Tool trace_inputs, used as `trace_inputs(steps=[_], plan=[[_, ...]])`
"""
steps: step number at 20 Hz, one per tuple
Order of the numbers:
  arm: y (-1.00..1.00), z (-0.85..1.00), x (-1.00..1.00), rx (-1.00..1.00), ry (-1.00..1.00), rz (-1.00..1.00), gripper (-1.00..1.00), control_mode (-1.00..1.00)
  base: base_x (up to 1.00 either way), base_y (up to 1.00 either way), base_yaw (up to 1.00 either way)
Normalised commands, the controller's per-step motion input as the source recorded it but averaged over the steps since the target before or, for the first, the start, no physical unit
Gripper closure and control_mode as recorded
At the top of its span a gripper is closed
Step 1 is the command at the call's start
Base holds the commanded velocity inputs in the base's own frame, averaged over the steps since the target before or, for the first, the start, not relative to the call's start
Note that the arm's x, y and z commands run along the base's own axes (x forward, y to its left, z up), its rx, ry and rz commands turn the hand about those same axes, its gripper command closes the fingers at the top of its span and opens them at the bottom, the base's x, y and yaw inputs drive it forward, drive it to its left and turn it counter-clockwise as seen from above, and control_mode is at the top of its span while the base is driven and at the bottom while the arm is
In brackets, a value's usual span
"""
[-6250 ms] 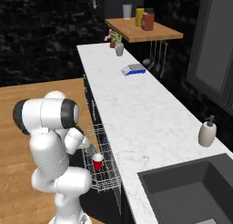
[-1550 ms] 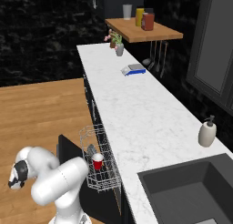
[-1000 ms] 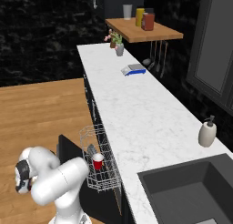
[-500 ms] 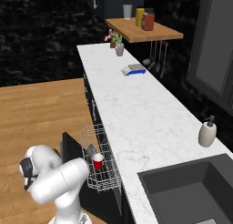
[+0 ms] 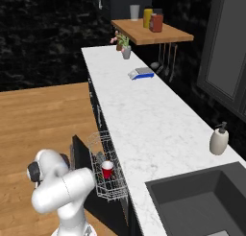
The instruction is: Pick up the cup and bowl from the counter, place them in the dishwasher, and close the dishwasher door.
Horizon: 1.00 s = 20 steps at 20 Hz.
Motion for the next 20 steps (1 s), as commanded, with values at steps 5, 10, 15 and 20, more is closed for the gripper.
trace_inputs(steps=[5,10,15,20], plan=[[-1.0,0.06,1.0,-0.04,0.0,-0.2,-1.0,-1.0,0.0,0.0,0.0],[-1.0,0.0,0.99,-0.01,0.0,-0.17,-1.0,-1.0,0.0,0.0,0.0],[-1.0,0.06,1.0,0.16,0.11,-0.05,-1.0,-1.0,0.0,0.0,0.0],[-1.0,0.06,1.0,0.23,0.22,-0.01,-1.0,-1.0,0.0,0.0,0.0]])
